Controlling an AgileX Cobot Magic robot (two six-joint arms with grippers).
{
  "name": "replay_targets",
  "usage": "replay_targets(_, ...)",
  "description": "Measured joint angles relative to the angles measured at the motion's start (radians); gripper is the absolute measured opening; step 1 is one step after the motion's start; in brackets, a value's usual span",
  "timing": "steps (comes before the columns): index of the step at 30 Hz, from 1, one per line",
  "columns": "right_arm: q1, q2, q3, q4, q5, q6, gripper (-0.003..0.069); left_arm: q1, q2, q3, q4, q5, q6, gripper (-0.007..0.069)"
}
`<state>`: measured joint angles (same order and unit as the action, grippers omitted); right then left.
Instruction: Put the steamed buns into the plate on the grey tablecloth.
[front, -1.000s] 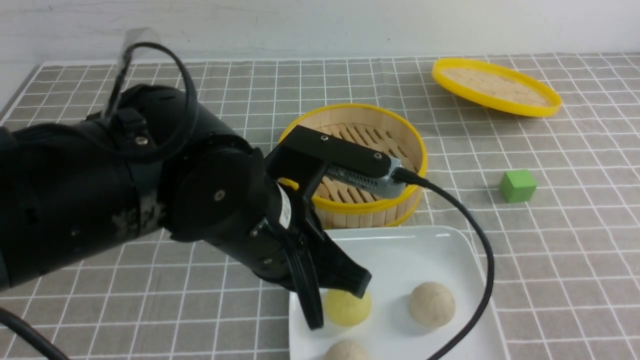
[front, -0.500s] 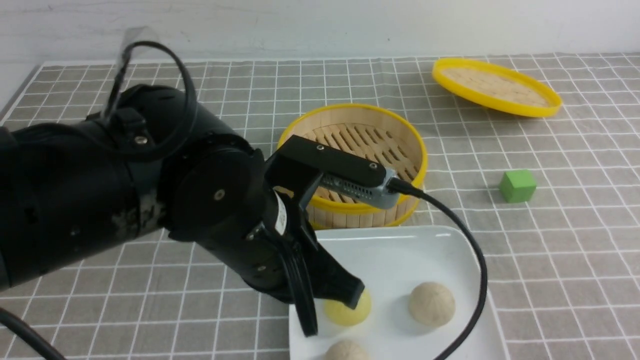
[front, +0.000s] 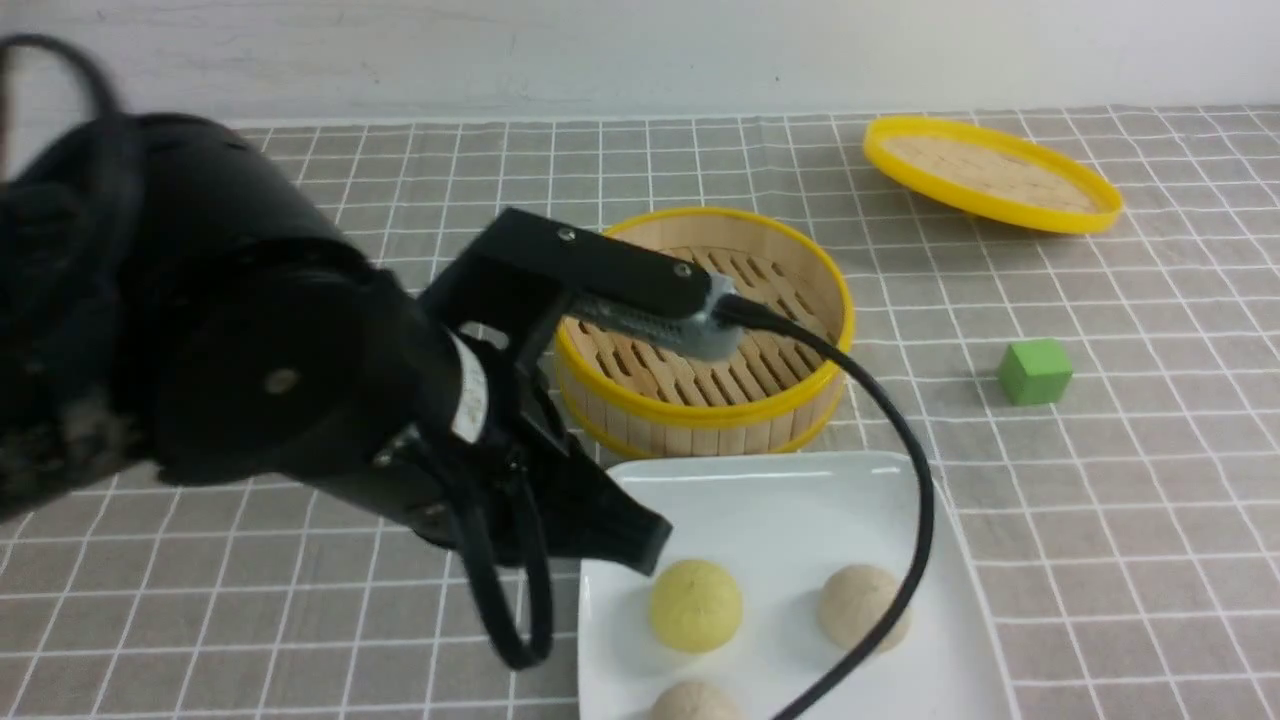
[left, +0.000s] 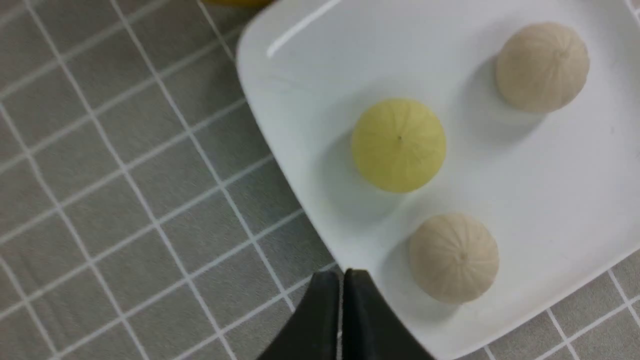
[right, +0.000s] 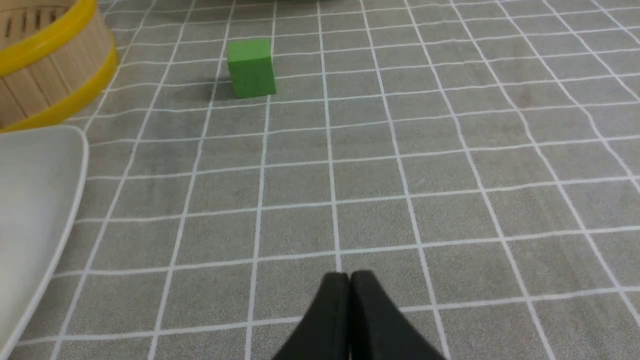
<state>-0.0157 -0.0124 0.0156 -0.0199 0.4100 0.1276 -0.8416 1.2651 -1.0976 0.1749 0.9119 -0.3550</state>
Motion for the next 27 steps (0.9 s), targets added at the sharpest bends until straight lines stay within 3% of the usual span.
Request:
replay_targets(10,0.018,0.0,0.001,0.0,-0.003,0.0,0.0029,0.0,-0.291,0.004,0.112,0.121,-0.014,0.0036)
replay_targets(16,0.026,0.0,0.001,0.0,-0.003,0.0,0.0036,0.0,-0.522,0.203,0.135,0.176,-0.127,0.0036)
replay_targets(21,0.026,0.0,0.001,0.0,-0.003,0.0,0.0036,0.0,-0.755,0.439,0.163,-0.007,-0.284,0.0034)
replay_targets(27,0.026,0.0,0.001,0.0,-0.003,0.0,0.0036,0.0,-0.895,0.658,0.277,-0.37,-0.583,0.0033)
